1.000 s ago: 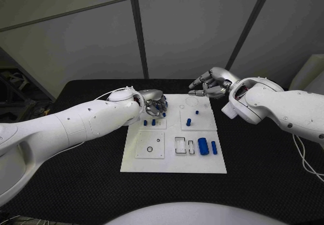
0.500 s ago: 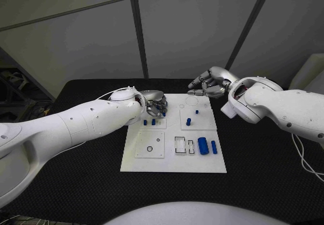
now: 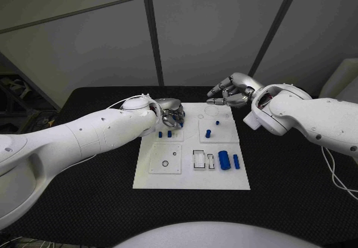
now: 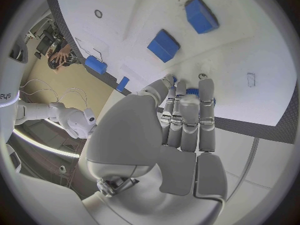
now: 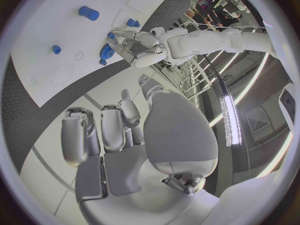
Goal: Assemble the parts on the task board
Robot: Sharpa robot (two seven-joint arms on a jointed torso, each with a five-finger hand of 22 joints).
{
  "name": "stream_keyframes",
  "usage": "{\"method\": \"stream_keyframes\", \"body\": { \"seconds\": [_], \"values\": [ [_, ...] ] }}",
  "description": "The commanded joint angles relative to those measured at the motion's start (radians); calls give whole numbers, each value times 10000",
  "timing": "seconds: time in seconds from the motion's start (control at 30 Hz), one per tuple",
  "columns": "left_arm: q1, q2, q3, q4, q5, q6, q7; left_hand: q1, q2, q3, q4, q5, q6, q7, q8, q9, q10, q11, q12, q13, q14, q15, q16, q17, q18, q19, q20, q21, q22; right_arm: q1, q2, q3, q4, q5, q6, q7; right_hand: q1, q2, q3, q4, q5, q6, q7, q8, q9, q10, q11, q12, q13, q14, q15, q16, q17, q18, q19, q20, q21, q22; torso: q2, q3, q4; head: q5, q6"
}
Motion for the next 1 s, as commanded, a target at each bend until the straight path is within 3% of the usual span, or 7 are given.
{"method": "stream_keyframes", "body": {
  "seconds": [0.03,0.37,0.77,0.83,1.0],
  "values": [
    [-43,32,-23,-56,-71,329,144,-1,133,72,-27,-15,130,-9,48,-15,123,-15,80,5,129,-32,211,205,-195,173,-23,203,210,21,21,7,18,-29,45,85,-17,30,13,37,55,62,-1,6,14,17,-12,19,16,262,-23,-5,13,88,326,-13,33,1484,5,1,8,-3,-11],
    [-80,58,-22,-73,-69,331,362,-51,312,124,-124,15,414,-68,79,-39,324,-93,151,-24,287,-100,546,476,-257,412,-85,543,580,21,30,7,12,-29,64,86,-15,33,15,40,56,69,-1,10,17,25,-12,34,26,263,-24,-5,15,90,324,-13,29,1480,-8,2,14,20,-41],
    [-114,-237,-4,259,300,-425,603,-170,284,71,-167,76,507,-46,57,-66,388,-100,161,-50,420,-118,745,650,-332,702,-112,865,940,20,15,7,-8,-29,58,95,-15,33,15,40,56,69,-1,10,17,25,-12,34,26,263,-24,-5,15,90,324,-13,29,1480,-16,-16,27,-5,7],
    [-113,-390,65,445,398,-539,600,-185,272,64,-173,85,508,-42,49,-72,383,-97,155,-56,432,-118,758,659,-336,720,-113,884,959,19,3,7,-26,-29,53,96,-15,33,15,40,56,69,-1,10,17,25,-12,34,26,263,-24,-5,15,90,324,-13,29,1480,-18,-12,34,-12,21],
    [-114,-639,368,768,556,-689,579,-194,265,61,-179,93,508,-33,41,-78,378,-93,149,-62,443,-118,772,669,-345,756,-114,920,999,19,-13,7,-56,-29,42,103,-15,33,15,40,56,69,-1,10,17,25,-12,34,26,263,-24,-5,15,90,324,-13,29,1480,-14,-11,33,-5,49]
  ]
}}
